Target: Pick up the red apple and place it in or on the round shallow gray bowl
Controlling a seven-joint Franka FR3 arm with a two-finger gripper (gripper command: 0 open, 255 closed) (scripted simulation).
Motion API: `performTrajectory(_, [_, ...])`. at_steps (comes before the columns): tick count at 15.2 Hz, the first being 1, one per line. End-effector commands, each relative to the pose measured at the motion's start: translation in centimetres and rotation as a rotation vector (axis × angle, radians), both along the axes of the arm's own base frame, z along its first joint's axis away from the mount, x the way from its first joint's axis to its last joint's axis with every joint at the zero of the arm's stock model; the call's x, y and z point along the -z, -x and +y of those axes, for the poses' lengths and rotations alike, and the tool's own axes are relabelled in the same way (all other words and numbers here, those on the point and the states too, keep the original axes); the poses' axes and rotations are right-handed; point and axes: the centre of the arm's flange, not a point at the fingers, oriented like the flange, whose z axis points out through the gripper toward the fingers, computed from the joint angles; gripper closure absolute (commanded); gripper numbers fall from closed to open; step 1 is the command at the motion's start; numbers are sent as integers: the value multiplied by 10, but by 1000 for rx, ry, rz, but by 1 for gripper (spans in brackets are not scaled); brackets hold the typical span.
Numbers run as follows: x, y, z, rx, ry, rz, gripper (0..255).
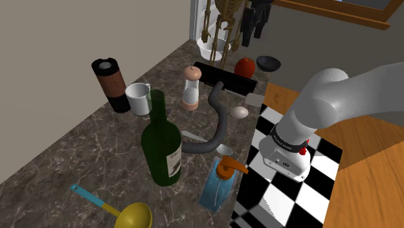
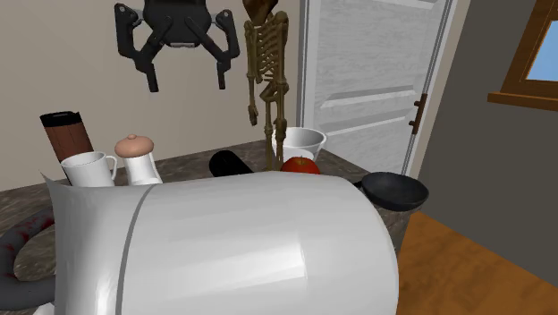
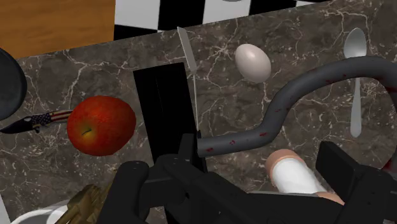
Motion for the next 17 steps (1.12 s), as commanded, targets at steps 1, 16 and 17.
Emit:
performTrajectory(1, [0,0,0,0,0,0,0])
performTrajectory(16, [92,-37,-162,176,43,-99,0])
performTrajectory(17, [97,-39,-173,188,46,-105,0])
